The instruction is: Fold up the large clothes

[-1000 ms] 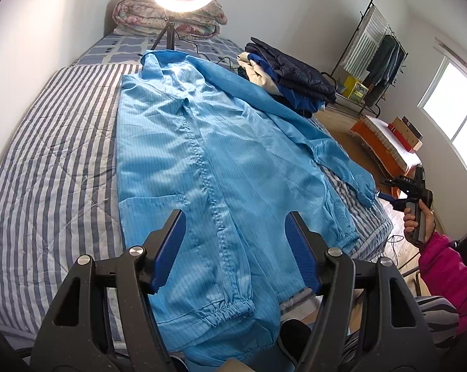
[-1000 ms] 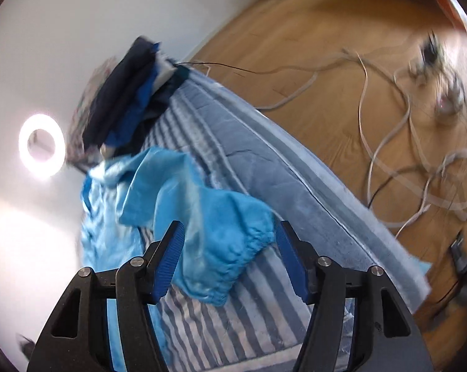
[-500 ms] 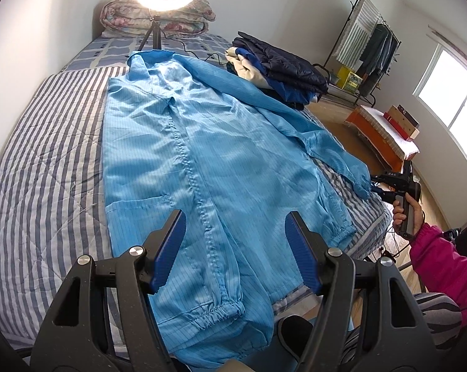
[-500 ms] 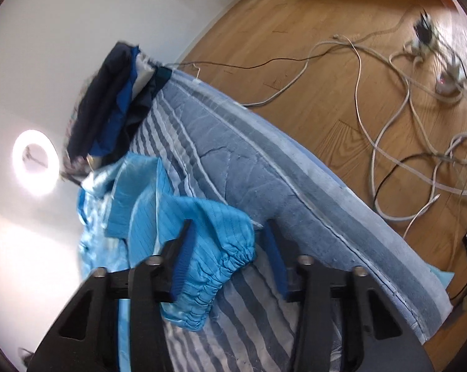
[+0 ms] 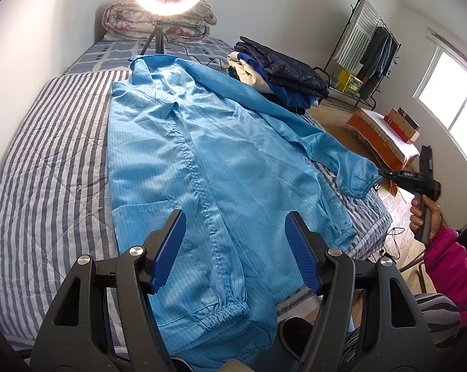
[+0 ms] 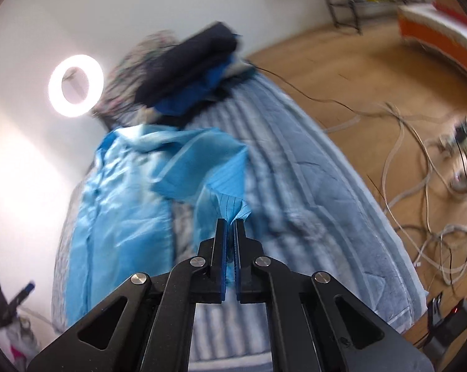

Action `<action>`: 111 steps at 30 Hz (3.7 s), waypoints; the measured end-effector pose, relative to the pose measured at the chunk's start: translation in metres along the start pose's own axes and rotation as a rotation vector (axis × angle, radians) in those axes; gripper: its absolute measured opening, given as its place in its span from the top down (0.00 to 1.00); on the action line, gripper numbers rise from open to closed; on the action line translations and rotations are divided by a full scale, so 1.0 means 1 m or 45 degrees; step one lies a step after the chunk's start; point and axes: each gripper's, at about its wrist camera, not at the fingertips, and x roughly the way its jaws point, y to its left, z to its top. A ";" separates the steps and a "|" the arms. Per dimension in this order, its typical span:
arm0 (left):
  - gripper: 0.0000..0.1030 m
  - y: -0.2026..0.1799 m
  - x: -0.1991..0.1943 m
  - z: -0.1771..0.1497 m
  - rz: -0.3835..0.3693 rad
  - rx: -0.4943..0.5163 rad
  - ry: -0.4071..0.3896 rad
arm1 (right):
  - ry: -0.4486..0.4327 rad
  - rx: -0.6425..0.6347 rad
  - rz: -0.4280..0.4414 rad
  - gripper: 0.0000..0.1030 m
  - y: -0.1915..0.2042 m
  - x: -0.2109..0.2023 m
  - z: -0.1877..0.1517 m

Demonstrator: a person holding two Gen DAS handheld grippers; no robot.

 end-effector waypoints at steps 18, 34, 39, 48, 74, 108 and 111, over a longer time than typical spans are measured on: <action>0.34 -0.001 -0.005 0.001 -0.005 0.008 -0.017 | 0.325 -0.565 0.396 0.98 0.149 0.000 -0.087; 0.34 -0.015 0.064 0.014 -0.173 -0.075 0.135 | 0.774 -0.850 0.456 0.98 0.158 0.006 -0.168; 0.34 -0.029 0.095 0.030 -0.220 -0.078 0.179 | 0.680 -0.819 0.542 0.95 0.157 -0.016 -0.146; 0.34 -0.027 0.168 0.052 -0.257 -0.249 0.299 | 0.517 -0.544 0.347 0.64 0.115 0.025 -0.096; 1.00 -0.029 0.238 0.038 -0.170 -0.218 0.380 | 0.459 -0.159 0.408 0.99 0.082 0.082 -0.079; 1.00 -0.038 0.210 0.012 -0.083 -0.026 0.407 | 0.491 -0.077 0.490 0.97 0.079 0.118 -0.074; 1.00 -0.041 0.207 0.012 -0.101 -0.025 0.405 | 0.468 -0.124 0.447 0.98 0.083 0.109 -0.074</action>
